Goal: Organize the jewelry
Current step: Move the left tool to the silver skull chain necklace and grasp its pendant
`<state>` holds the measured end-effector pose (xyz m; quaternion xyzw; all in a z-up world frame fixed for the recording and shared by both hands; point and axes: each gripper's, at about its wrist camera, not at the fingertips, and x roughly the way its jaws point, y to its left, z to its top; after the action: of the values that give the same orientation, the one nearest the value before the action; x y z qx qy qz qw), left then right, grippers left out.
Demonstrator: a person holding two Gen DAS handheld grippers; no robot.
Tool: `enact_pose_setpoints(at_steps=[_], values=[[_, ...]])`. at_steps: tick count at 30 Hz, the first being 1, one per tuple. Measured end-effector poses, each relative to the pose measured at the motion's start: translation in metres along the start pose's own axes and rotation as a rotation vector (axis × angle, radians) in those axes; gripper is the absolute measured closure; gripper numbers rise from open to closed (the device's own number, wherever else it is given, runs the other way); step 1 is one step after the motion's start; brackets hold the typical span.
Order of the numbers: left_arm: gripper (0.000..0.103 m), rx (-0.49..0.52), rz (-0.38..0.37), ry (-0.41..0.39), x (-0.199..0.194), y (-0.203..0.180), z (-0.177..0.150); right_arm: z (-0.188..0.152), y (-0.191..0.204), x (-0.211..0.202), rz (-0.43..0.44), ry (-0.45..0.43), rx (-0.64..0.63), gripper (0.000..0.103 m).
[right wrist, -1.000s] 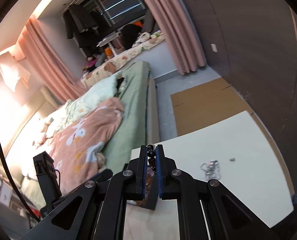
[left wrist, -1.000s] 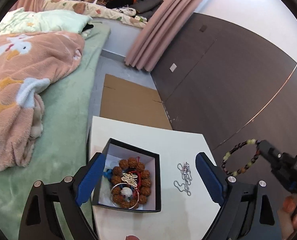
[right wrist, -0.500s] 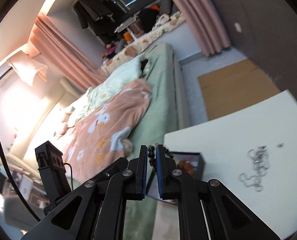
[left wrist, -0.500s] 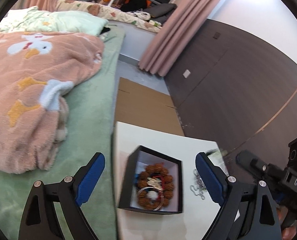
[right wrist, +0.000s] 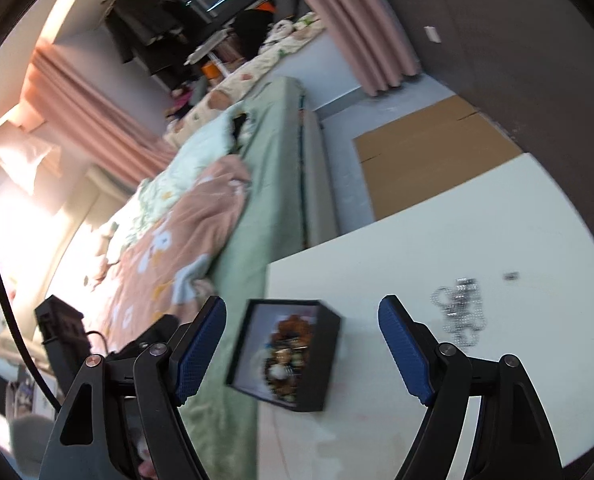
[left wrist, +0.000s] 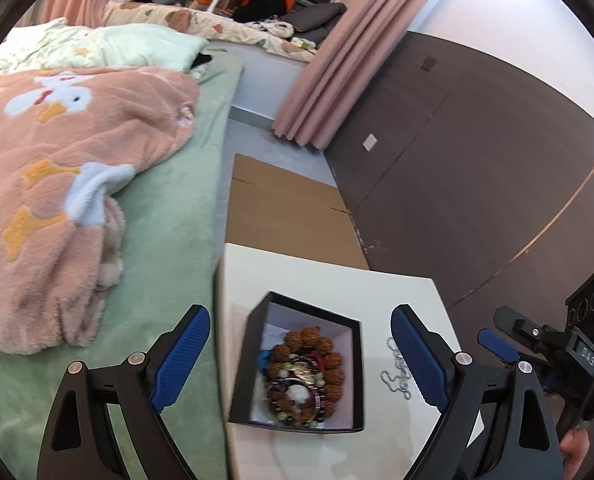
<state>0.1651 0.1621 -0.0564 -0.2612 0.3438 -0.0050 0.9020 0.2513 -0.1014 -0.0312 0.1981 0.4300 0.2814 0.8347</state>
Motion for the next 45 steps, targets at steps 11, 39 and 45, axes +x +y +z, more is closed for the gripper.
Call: enact_pose_setpoints(at_steps=[11, 39, 45], values=[[0.011, 0.094, -0.035, 0.027, 0.022, -0.052, -0.013, 0.009, -0.054, -0.024, -0.111, -0.015, 0.061, 0.024], [0.033, 0.411, -0.028, 0.297, 0.162, -0.176, -0.062, 0.01, -0.184, -0.022, -0.219, 0.108, 0.337, 0.025], [0.035, 0.429, -0.003, 0.326, 0.189, -0.172, -0.078, 0.011, -0.198, -0.024, -0.24, 0.106, 0.362, 0.025]])
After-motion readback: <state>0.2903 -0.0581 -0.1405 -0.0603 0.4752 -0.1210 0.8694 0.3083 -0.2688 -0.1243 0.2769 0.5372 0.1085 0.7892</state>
